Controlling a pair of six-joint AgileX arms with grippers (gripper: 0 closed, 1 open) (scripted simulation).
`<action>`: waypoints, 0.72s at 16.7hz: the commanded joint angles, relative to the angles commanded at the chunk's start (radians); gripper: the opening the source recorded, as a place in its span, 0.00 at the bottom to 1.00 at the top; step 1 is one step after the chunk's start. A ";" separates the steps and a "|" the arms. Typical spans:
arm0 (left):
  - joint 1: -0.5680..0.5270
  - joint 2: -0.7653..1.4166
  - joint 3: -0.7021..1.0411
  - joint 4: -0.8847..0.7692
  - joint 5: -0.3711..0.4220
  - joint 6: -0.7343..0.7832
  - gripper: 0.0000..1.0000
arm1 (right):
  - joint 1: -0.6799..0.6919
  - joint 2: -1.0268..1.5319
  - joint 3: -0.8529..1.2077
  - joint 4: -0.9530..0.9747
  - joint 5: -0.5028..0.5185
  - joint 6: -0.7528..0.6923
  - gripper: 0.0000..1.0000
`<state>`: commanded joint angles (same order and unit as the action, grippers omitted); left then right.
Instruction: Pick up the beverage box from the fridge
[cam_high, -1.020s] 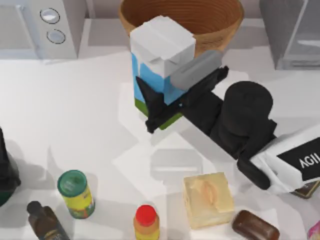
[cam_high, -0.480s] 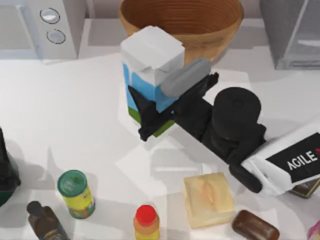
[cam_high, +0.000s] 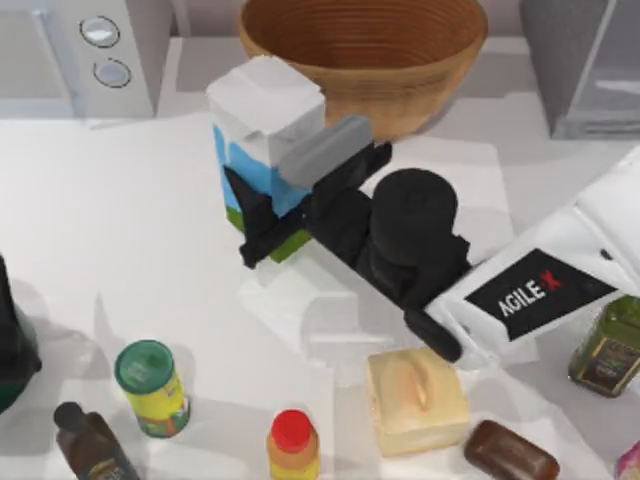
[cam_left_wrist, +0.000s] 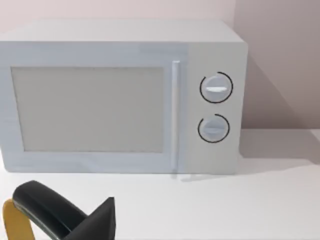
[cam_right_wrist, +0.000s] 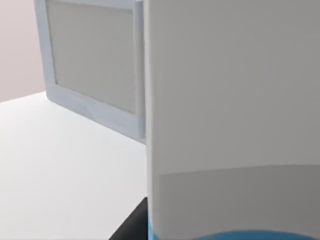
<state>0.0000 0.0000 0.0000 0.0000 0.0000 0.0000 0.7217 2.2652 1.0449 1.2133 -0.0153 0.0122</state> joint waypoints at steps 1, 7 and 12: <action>0.000 0.000 0.000 0.000 0.000 0.000 1.00 | 0.000 0.011 0.015 0.001 0.000 -0.001 0.00; 0.000 0.000 0.000 0.000 0.000 0.000 1.00 | 0.000 0.014 0.019 0.001 0.000 -0.001 0.15; 0.000 0.000 0.000 0.000 0.000 0.000 1.00 | 0.000 0.014 0.019 0.001 0.000 -0.001 0.53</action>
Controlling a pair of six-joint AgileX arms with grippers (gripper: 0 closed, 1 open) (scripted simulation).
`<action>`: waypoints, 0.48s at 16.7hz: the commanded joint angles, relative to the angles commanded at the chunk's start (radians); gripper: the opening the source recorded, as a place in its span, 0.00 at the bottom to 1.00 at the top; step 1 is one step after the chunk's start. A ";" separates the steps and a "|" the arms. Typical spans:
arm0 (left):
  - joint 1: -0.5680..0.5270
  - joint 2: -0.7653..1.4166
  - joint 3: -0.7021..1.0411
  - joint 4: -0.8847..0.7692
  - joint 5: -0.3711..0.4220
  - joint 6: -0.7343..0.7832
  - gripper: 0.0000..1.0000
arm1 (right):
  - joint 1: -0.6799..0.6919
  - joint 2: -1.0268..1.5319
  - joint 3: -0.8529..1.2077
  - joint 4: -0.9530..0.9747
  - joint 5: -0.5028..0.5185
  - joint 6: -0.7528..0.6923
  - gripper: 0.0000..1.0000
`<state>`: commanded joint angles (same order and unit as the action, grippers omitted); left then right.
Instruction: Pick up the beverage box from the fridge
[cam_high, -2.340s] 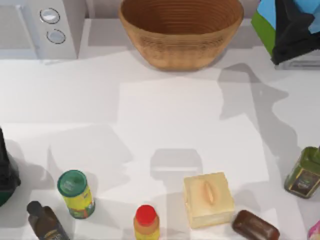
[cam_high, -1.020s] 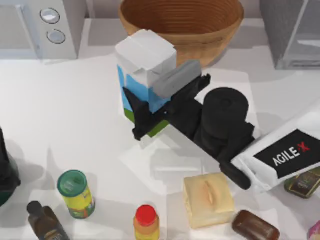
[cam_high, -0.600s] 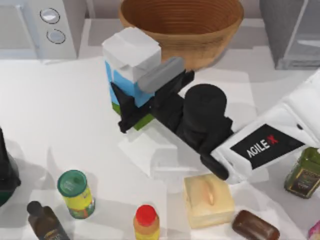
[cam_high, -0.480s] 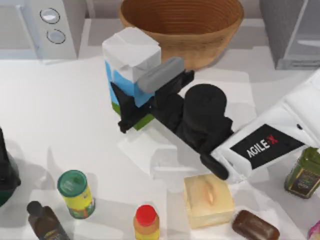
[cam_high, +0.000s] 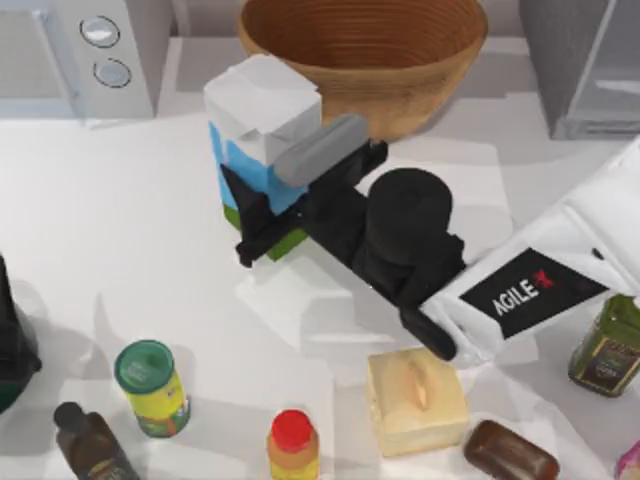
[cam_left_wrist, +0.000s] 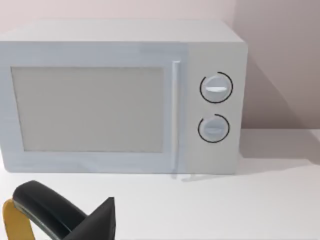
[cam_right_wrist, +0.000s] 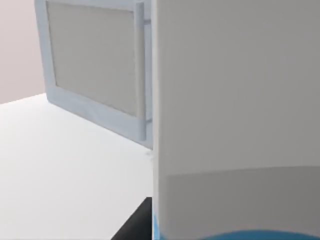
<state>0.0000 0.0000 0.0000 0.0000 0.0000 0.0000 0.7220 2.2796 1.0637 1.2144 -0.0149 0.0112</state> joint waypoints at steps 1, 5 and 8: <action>0.000 0.000 0.000 0.000 0.000 0.000 1.00 | 0.000 0.000 0.000 0.000 0.000 0.000 0.60; 0.000 0.000 0.000 0.000 0.000 0.000 1.00 | 0.000 0.000 0.000 0.000 0.000 0.000 0.90; 0.000 0.000 0.000 0.000 0.000 0.000 1.00 | 0.000 0.000 0.000 0.000 0.000 0.000 1.00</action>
